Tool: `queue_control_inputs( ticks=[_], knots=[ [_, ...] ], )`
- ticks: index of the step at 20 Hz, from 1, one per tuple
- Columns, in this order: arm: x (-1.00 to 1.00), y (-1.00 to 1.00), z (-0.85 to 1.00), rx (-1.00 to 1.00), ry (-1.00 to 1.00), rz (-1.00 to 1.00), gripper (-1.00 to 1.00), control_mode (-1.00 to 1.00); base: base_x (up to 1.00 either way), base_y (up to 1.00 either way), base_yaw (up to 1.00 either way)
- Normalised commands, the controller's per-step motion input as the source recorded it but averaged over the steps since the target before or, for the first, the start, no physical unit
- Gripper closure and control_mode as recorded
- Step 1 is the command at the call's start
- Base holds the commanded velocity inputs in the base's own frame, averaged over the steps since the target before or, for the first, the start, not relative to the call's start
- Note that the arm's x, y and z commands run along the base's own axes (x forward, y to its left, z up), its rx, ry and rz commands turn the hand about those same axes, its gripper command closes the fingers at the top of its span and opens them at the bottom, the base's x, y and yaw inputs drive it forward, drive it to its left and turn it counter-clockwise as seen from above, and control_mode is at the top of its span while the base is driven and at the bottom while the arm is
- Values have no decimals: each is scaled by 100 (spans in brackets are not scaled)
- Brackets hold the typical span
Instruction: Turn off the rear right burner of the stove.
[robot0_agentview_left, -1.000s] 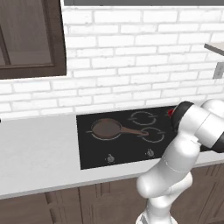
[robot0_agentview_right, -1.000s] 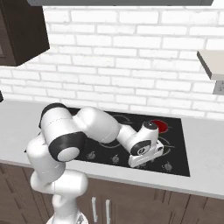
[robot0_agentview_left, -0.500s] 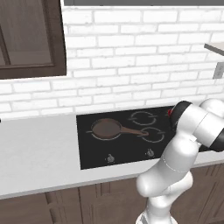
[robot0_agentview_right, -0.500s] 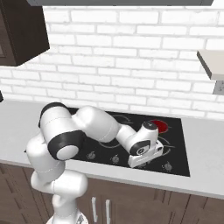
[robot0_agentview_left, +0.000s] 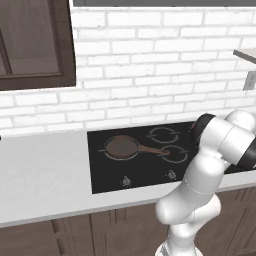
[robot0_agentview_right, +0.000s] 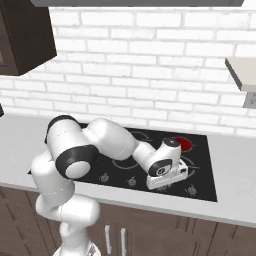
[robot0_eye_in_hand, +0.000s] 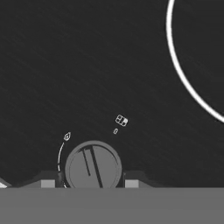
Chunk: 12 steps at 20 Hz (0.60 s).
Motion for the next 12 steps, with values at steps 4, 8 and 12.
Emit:
queue_control_inputs(
  ticks=[4,8,12],
  knots=[
    [14,15,-3,0,0,-46,100,-100,0,0,0],
    [6,22,-7,1,0,-61,100,-100,0,0,0],
    [7,35,-11,0,-3,-68,100,-100,0,0,0]
  ],
)
